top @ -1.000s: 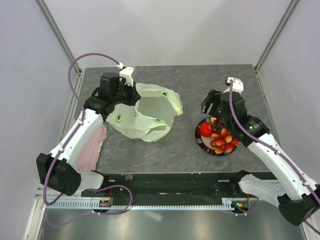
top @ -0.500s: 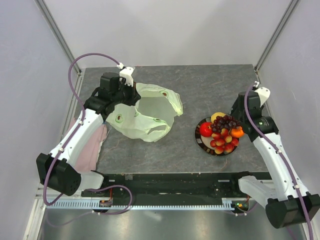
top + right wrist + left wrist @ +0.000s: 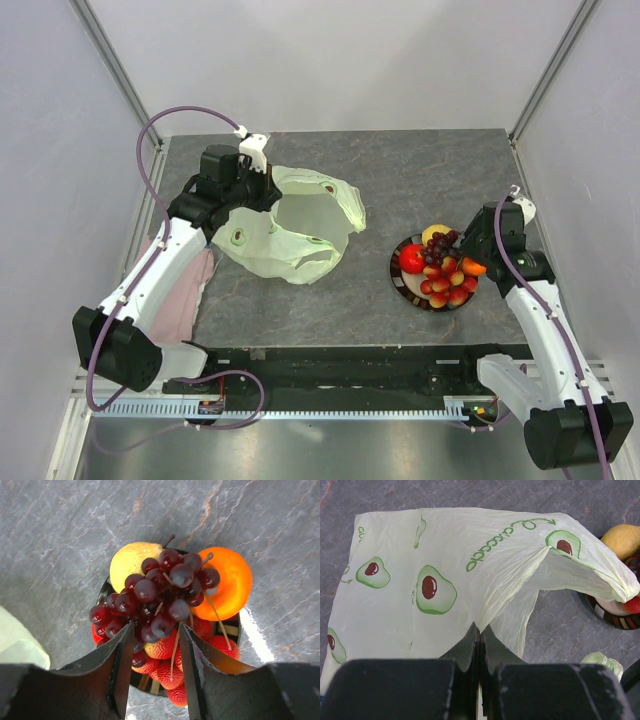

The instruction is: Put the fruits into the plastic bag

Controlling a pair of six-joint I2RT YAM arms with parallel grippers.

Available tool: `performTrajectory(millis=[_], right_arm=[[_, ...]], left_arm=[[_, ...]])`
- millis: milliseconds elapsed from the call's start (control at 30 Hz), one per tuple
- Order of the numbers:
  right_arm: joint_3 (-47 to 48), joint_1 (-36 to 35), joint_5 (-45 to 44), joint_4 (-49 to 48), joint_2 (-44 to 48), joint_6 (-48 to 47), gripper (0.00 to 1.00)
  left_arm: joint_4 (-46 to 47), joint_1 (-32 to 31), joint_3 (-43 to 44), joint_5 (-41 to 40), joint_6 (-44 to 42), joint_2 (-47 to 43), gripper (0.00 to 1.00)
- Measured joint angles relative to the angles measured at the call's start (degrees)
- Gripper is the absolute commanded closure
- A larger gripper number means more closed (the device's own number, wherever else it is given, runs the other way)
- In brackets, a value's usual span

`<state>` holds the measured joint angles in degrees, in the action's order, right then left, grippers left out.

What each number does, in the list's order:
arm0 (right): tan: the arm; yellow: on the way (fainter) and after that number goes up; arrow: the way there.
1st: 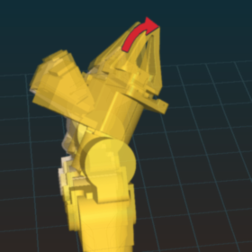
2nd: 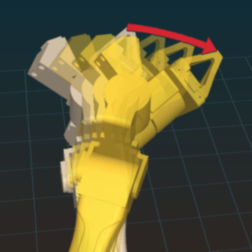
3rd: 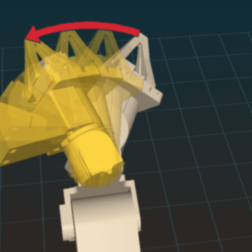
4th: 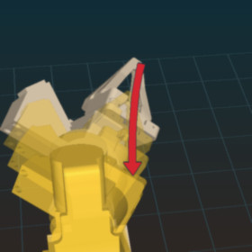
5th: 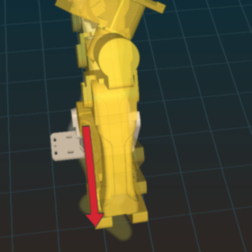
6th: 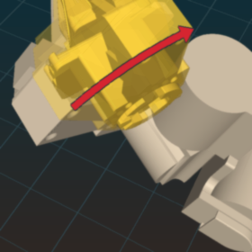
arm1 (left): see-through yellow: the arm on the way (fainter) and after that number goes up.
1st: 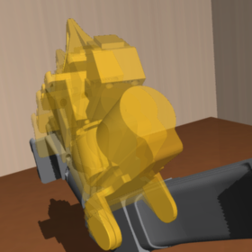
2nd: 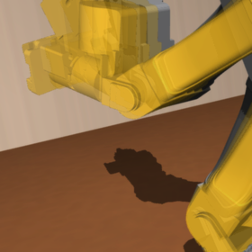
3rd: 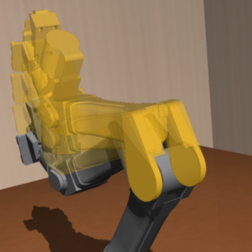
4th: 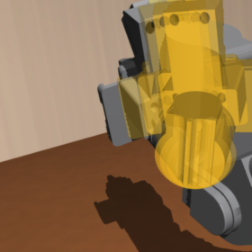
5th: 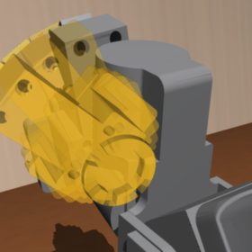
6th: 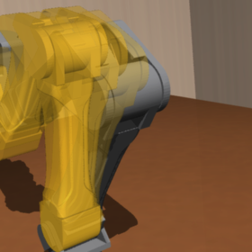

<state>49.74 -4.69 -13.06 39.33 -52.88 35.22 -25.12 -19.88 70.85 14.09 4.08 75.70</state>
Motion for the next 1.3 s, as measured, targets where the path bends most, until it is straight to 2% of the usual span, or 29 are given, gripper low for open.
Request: performTrajectory(millis=[1067, 1300], right_arm=[[-6.1, 0.42, 1.81, -3.85, 0.98, 3.61, 0.61], [-6.25, 0.42, 1.86, -5.18, 0.98, 4.2, 0.7]], left_arm=[[0.0, 0.0, 0.0, 1.31, 0.04, 0.0, 0.98], [0.0, 0.0, 0.0, 1.31, 0.04, 0.0, 0.99]])
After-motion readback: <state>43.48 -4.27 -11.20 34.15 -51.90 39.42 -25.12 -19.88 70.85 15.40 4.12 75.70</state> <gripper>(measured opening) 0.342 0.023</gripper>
